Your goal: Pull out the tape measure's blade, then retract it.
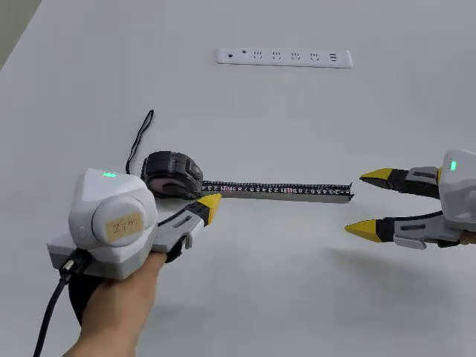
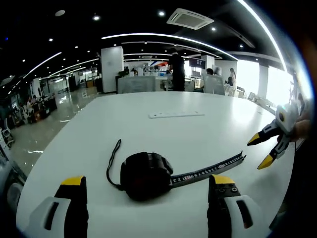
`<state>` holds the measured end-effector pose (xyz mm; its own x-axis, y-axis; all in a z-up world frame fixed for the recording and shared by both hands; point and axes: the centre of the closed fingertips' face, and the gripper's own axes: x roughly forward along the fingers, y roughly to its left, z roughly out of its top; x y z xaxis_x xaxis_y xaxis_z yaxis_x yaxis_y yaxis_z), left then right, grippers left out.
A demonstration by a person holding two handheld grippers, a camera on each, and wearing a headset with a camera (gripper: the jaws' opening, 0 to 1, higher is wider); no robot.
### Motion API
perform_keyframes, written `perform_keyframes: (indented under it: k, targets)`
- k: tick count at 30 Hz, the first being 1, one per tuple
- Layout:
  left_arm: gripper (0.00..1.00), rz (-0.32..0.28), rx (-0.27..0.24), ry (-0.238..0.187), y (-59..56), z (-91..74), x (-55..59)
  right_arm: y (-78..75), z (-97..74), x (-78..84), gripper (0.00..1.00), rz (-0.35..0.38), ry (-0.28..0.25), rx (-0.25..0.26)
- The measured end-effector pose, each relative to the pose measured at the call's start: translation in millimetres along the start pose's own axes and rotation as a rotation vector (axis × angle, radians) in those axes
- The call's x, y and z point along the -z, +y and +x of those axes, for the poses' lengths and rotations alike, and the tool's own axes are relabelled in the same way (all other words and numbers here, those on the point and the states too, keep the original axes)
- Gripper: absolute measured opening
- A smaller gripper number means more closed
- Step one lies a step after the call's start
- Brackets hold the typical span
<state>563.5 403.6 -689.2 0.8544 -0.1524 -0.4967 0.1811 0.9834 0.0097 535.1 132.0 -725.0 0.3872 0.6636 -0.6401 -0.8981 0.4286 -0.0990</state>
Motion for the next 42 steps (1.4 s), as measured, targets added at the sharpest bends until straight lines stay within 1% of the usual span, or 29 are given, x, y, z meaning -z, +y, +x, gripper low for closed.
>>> perform_keyframes:
  k: [2,4,7,9,11,13,21,26,30,34,37,42]
  targets:
    - [0.99,-0.005,-0.005,0.003,-0.7,3.4,0.5,-2.5,2.6,3.1,0.48,-0.023,0.015,-0.017]
    - [0.99,-0.005,-0.010,0.000,-1.6,5.9,-0.4,-5.4,4.8,4.6,0.48,-0.027,0.018,-0.026]
    - [0.97,-0.016,-0.013,0.003,-2.7,11.4,-0.8,-7.2,9.0,5.8,0.44,-0.066,0.022,-0.050]
    - [0.96,-0.027,-0.011,0.000,-3.0,13.4,-1.9,-8.1,11.3,6.8,0.43,-0.069,0.023,-0.065]
    - [0.96,-0.022,-0.016,0.001,-2.3,15.4,-2.2,-10.1,13.2,8.7,0.40,-0.077,0.023,-0.078]
    - [0.95,-0.023,-0.019,-0.003,-1.4,16.1,-2.8,-12.3,14.5,11.5,0.40,-0.074,0.025,-0.088]
    - [0.91,-0.030,-0.039,0.015,3.2,25.1,1.0,-18.4,20.3,20.1,0.33,-0.084,0.041,-0.127]
    - [0.89,-0.032,-0.049,0.029,2.3,31.9,3.5,-21.5,24.6,22.1,0.27,-0.081,0.048,-0.139]
    - [0.87,-0.035,-0.052,0.044,0.9,38.5,6.3,-22.7,28.8,24.1,0.25,-0.081,0.057,-0.151]
    - [0.86,-0.033,-0.053,0.049,-0.8,43.1,7.4,-22.8,31.0,27.2,0.22,-0.080,0.068,-0.159]
    - [0.85,-0.034,-0.055,0.058,-1.9,46.2,10.8,-25.1,31.9,26.9,0.16,-0.078,0.067,-0.149]
    - [0.83,-0.051,-0.070,0.078,-1.4,48.8,17.6,-25.3,31.9,27.8,0.14,-0.068,0.066,-0.158]
